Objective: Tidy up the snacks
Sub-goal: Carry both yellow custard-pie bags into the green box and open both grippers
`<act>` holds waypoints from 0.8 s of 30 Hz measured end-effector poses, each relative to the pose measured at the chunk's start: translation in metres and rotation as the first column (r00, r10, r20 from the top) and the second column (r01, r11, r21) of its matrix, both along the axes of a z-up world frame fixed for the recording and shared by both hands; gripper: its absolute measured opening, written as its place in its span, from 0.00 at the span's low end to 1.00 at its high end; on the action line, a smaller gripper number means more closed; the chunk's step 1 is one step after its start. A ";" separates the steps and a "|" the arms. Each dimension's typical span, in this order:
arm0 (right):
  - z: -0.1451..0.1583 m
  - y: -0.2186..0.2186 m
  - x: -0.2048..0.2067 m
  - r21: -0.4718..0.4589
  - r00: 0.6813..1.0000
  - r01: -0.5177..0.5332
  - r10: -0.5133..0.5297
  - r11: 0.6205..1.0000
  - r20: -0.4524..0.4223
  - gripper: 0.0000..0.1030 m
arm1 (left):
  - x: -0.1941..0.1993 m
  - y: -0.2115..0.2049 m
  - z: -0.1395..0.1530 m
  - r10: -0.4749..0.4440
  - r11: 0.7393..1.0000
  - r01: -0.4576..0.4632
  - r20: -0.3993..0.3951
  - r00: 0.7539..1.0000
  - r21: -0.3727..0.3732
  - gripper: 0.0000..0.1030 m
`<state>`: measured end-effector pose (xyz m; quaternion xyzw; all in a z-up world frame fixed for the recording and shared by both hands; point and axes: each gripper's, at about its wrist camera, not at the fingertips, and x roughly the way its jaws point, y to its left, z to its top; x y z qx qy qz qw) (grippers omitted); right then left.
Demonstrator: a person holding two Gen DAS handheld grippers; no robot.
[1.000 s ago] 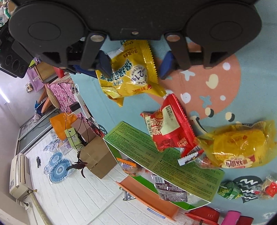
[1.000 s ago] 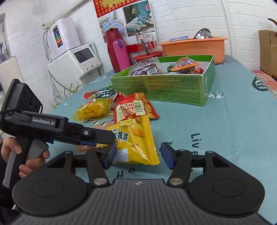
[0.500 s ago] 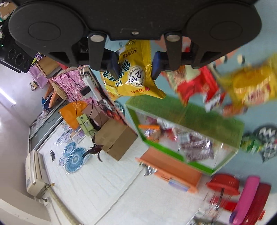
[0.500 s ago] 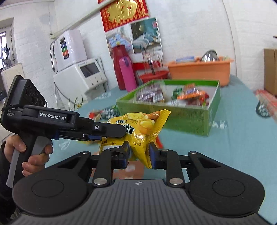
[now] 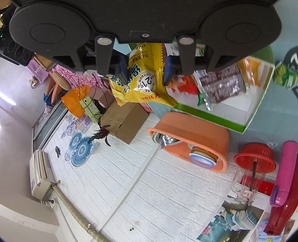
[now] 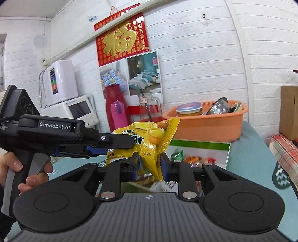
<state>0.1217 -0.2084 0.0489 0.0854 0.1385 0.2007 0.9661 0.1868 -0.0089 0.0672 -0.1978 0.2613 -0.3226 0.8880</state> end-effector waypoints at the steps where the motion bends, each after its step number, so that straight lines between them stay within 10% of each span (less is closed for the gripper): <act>1: -0.001 -0.001 0.008 0.003 1.000 0.002 -0.002 1.000 0.000 0.42 | 0.007 0.000 -0.001 0.005 1.000 -0.005 -0.002 1.000 0.003 0.48; 12: -0.021 -0.006 0.077 0.018 0.999 0.003 -0.002 1.000 -0.054 0.43 | 0.071 -0.001 -0.021 0.030 0.998 -0.027 -0.063 0.998 0.051 0.49; 15: -0.029 0.001 0.090 -0.043 0.997 0.022 -0.025 0.999 -0.077 0.53 | 0.079 -0.003 -0.030 0.058 0.992 -0.050 -0.064 0.996 0.112 0.73; 16: -0.032 0.006 0.093 -0.091 0.996 0.031 -0.038 0.995 -0.081 0.58 | 0.078 -0.004 -0.032 0.064 0.990 -0.055 -0.064 0.996 0.129 0.96; 19: -0.041 0.019 0.092 -0.244 0.995 0.074 -0.088 0.967 -0.046 0.99 | 0.069 -0.002 -0.036 0.088 0.985 -0.083 -0.029 0.996 0.154 1.00; 24: -0.038 0.020 0.074 -0.289 0.995 0.095 -0.101 0.953 -0.004 1.00 | 0.053 0.005 -0.023 0.109 0.983 -0.106 -0.015 0.994 0.152 1.00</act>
